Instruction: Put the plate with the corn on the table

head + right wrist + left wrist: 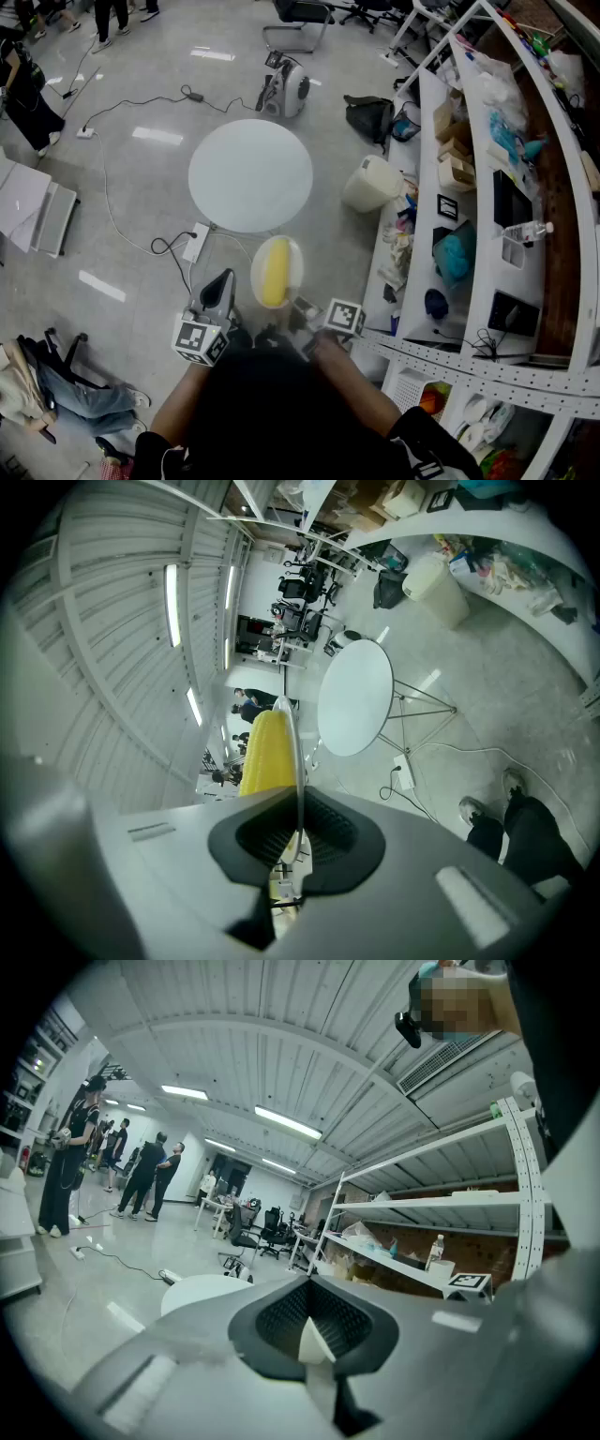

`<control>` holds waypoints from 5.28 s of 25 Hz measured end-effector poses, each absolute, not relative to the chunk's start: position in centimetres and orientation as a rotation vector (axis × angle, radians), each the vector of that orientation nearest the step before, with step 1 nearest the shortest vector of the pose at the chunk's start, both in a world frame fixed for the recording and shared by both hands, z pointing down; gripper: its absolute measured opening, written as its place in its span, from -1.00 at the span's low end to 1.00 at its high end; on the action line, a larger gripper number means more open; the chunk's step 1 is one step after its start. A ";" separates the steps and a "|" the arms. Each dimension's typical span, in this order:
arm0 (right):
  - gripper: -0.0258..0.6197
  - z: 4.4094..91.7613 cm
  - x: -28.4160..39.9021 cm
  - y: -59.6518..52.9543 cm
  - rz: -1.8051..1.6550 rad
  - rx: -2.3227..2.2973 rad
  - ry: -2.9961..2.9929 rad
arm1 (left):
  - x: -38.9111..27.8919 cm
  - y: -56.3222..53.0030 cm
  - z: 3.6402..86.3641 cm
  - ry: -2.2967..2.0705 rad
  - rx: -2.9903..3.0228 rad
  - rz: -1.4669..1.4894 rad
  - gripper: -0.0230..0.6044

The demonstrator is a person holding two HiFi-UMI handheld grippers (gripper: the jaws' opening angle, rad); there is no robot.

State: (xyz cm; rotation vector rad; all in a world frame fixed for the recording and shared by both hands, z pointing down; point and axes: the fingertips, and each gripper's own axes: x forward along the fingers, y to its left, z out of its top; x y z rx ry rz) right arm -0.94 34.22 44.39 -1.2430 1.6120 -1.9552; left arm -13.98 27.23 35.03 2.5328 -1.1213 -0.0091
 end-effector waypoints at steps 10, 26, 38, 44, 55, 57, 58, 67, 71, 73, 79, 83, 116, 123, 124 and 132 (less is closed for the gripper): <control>-0.85 44.8 -0.6 34.7 -1.957 -1.244 1.622 | -13.8 27.5 35.3 -1.124 2.527 -0.013 -0.92; -0.84 44.7 0.5 35.2 -1.956 -1.219 1.590 | -12.5 28.0 35.3 -1.126 2.527 -0.009 -0.92; -0.84 44.2 3.0 34.5 -1.931 -1.192 1.648 | -10.6 27.7 34.8 -1.183 2.500 -0.049 -0.92; -0.84 43.9 3.7 33.6 -1.909 -1.137 1.714 | -8.9 28.1 35.0 -1.205 2.492 -0.033 -0.92; -0.84 44.0 4.6 31.1 -1.965 -1.154 1.627 | -8.4 25.4 35.5 -1.223 2.499 -0.012 -0.92; -0.84 44.0 4.7 30.2 -1.958 -1.166 1.637 | -8.5 24.5 35.7 -1.218 2.507 -0.005 -0.92; -0.84 44.0 4.6 29.6 -1.942 -1.163 1.657 | -8.6 24.0 35.7 -1.216 2.504 -0.008 -0.92; -0.84 44.2 4.0 25.3 -1.928 -1.164 1.631 | -9.2 18.7 35.9 -1.189 2.506 -0.012 -0.92; -0.84 44.1 3.6 23.7 -1.950 -1.204 1.596 | -9.4 16.2 35.9 -1.168 2.507 -0.012 -0.92; -0.84 44.1 3.4 22.7 -1.949 -1.212 1.589 | -9.5 15.0 35.9 -1.157 2.513 -0.010 -0.92; -0.84 43.9 3.0 19.7 -1.893 -1.188 1.626 | -9.8 11.9 36.4 -1.122 2.536 0.004 -0.92; -0.84 43.5 2.4 18.1 -1.880 -1.200 1.597 | -10.3 9.8 35.7 -1.097 2.547 -0.009 -0.92; -0.84 44.4 4.3 8.3 -1.831 -1.298 1.654 | -10.9 -0.4 35.9 -1.116 2.476 -0.072 -0.92; -0.84 44.6 5.5 5.2 -1.886 -1.238 1.674 | -8.8 -2.9 36.5 -1.168 2.443 -0.061 -0.92; -0.84 44.4 5.6 4.7 -1.888 -1.213 1.680 | -8.5 -3.1 36.7 -1.172 2.442 -0.054 -0.92; -0.84 46.7 7.7 2.5 -1.940 -1.189 1.697 | -6.5 -5.0 38.0 -1.216 2.420 -0.020 -0.92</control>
